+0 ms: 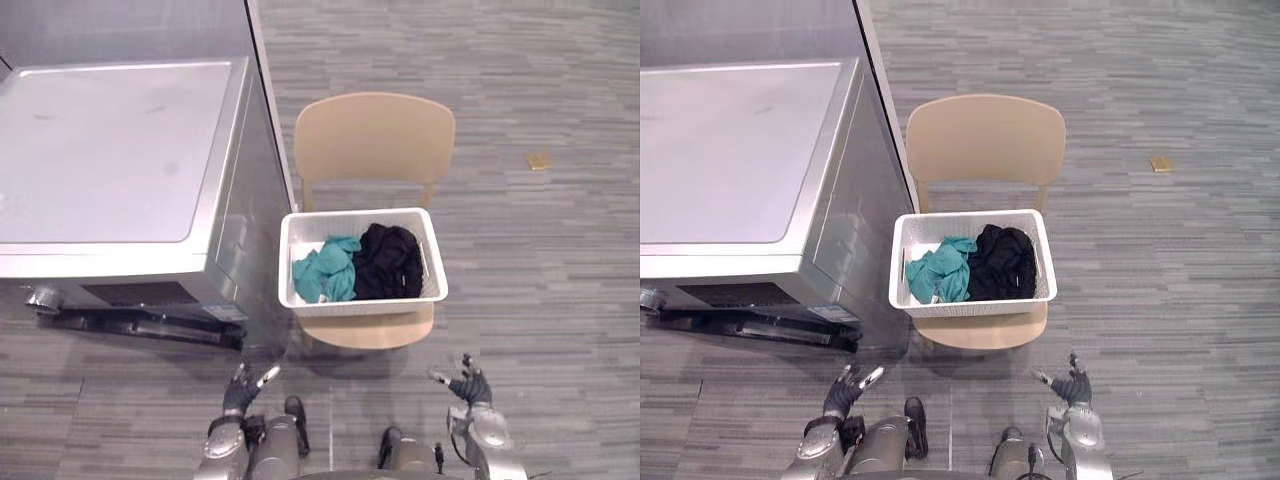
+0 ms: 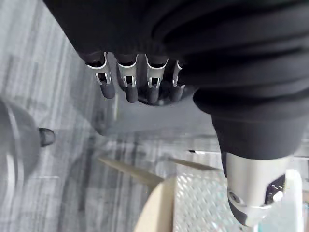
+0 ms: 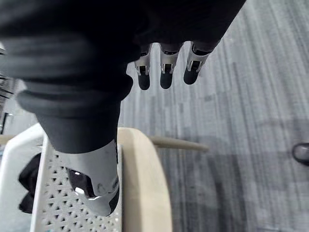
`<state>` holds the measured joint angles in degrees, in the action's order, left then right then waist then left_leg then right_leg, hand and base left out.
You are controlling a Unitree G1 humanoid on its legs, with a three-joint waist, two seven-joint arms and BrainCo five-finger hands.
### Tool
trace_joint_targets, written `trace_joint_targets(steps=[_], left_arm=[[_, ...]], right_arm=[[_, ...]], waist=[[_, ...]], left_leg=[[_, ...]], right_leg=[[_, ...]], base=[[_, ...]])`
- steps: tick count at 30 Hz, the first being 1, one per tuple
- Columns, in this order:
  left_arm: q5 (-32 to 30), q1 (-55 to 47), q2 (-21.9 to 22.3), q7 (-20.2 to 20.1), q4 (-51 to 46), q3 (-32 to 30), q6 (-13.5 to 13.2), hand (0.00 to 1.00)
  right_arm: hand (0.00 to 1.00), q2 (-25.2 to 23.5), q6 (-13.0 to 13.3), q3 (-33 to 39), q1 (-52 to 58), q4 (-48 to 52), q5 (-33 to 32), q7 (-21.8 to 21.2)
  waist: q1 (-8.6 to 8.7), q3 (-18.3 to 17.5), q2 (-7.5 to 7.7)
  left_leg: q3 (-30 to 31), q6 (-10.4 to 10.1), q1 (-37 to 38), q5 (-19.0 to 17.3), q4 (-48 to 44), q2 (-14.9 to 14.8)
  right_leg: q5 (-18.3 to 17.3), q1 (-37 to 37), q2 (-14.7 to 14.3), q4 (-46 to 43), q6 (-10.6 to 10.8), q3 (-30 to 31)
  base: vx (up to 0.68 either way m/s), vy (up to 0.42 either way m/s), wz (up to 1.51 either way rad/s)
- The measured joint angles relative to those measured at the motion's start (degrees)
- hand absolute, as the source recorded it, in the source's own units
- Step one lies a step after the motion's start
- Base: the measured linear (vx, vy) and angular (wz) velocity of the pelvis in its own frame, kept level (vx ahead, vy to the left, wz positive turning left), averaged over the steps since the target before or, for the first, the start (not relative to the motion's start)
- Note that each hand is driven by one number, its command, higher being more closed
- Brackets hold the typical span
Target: Pick up the laundry basket with both hands and put the clothes into the washing machine.
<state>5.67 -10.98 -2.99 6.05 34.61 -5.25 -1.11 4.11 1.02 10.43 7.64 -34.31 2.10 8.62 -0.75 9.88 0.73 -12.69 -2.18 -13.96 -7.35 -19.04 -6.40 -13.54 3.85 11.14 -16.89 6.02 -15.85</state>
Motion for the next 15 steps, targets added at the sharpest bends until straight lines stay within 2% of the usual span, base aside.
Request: trace_joint_targets(steps=[5, 8, 11, 12, 13, 14, 15], left_arm=[[-1.60, 0.65, -2.21, 2.11, 7.10, -4.01, 0.13, 0.00], [-1.80, 1.25, -3.00, 3.29, 7.69, -4.40, -0.42, 0.00], [-1.75, 1.52, -2.32, 4.28, 6.97, -4.42, -0.53, 0.00], [-1.75, 1.75, -1.57, 4.35, 5.62, -4.31, -0.60, 0.00], [-1.75, 2.25, -1.18, 4.36, 5.01, -4.30, -0.72, 0.00], [-1.71, 3.47, 0.06, 4.59, 4.31, -4.76, -0.83, 0.00], [-1.71, 3.43, 0.92, 4.73, 4.29, -5.63, -0.51, 0.00]], right_arm=[[0.00, 1.45, 0.03, 0.55, -2.00, -7.23, 0.25, 0.03], [0.00, 1.89, 0.19, 0.53, -4.01, -9.50, 0.13, 0.14], [0.00, 1.92, 0.49, 0.85, -4.70, -9.43, -1.12, 0.52], [0.00, 1.97, 0.69, 1.25, -5.25, -9.18, -1.69, 1.28], [0.00, 1.97, 0.80, 1.67, -5.45, -9.12, -1.72, 1.42], [0.00, 1.88, 0.99, 2.92, -5.92, -8.99, -1.74, 1.43], [0.00, 1.93, 1.04, 3.15, -6.18, -8.14, -1.80, 1.47]], waist=[[0.02, -0.18, 0.13], [-0.10, -0.05, 0.28], [-0.92, 0.30, -0.04], [-1.76, 0.61, -0.53], [-1.71, 0.71, -0.45], [-1.95, 1.02, -0.34], [-1.71, 0.95, -0.60]], left_leg=[[3.09, -0.36, 1.76, 1.58, 2.18, 1.40], [6.85, -0.17, -0.56, 4.97, 3.13, 2.91], [9.71, -0.60, -4.47, 10.34, 4.54, 3.92], [11.21, -1.50, -5.96, 15.08, 7.61, 5.13], [12.10, -3.41, -6.17, 18.95, 11.14, 5.79], [4.50, -1.51, -7.66, 15.18, 7.55, 4.21], [-5.38, 2.19, -7.92, 6.39, -2.21, 1.23]], right_leg=[[0.21, -3.86, -0.08, 2.14, 0.24, -3.11], [0.35, -4.36, 0.07, 2.08, 0.01, -7.92], [0.21, -3.08, 0.09, 0.84, -1.03, -13.37], [-0.26, -1.44, 0.00, 0.05, -2.71, -15.65], [-0.59, -0.91, 0.26, 0.73, -3.90, -16.86], [-0.01, 0.23, 1.80, 0.88, -3.36, -20.56], [0.09, 0.88, 2.92, -0.29, -3.44, -22.88]], base=[[0.03, -0.039, 0.34], [-0.05, -0.031, 0.81], [-0.15, -0.048, 1.12], [-0.18, -0.018, 1.15], [-0.20, -0.014, 1.54], [-0.25, -0.037, 1.48], [-0.15, -0.037, 1.33]])
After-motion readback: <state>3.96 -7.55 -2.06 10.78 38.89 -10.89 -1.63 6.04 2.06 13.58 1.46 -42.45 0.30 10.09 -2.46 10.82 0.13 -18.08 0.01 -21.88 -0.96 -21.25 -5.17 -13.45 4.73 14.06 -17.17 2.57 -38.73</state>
